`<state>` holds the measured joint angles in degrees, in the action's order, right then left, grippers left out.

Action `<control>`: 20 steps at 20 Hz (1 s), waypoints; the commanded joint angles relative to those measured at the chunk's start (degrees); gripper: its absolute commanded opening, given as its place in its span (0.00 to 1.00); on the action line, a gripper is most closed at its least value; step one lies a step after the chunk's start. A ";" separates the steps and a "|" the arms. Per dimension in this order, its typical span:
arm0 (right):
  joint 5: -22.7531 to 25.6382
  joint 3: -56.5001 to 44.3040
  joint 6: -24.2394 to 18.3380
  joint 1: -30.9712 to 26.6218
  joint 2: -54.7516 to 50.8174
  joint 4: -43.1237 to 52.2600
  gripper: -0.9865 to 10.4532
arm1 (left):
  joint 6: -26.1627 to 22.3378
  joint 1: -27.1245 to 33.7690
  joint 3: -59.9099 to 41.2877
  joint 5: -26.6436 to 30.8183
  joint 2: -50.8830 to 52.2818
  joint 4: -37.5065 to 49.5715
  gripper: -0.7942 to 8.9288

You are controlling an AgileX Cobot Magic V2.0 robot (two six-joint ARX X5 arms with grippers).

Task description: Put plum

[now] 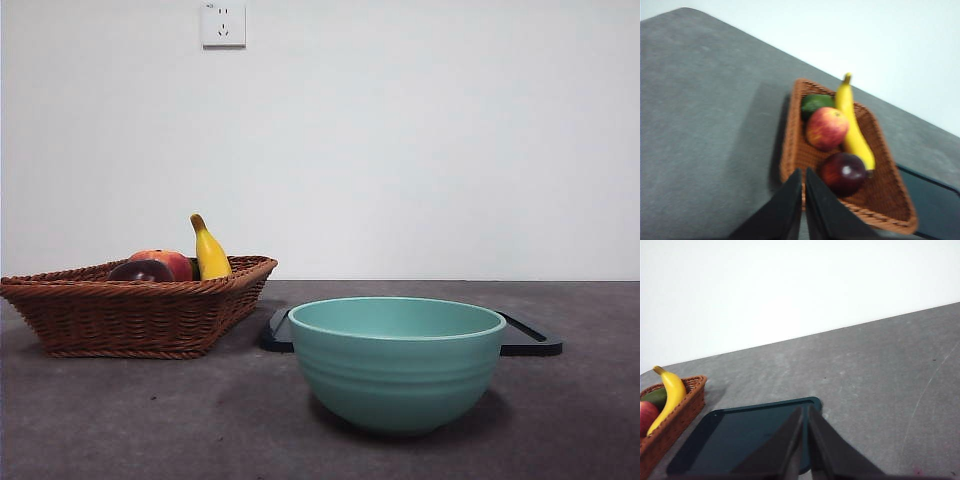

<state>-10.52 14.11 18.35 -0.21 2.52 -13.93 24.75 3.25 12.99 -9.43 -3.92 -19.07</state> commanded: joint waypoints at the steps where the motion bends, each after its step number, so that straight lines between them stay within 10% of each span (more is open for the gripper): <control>1: -0.15 4.81 -0.31 0.02 2.51 -2.32 0.09 | -0.35 0.15 4.72 -2.32 -2.86 -1.18 0.09; 20: -17.64 38.47 -17.11 0.96 32.94 -35.67 0.09 | -24.04 -1.27 35.17 -21.64 -30.45 -28.96 0.09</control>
<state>-27.55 51.27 3.97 0.47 34.70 -49.15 4.93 2.17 46.61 -30.39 -33.41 -47.29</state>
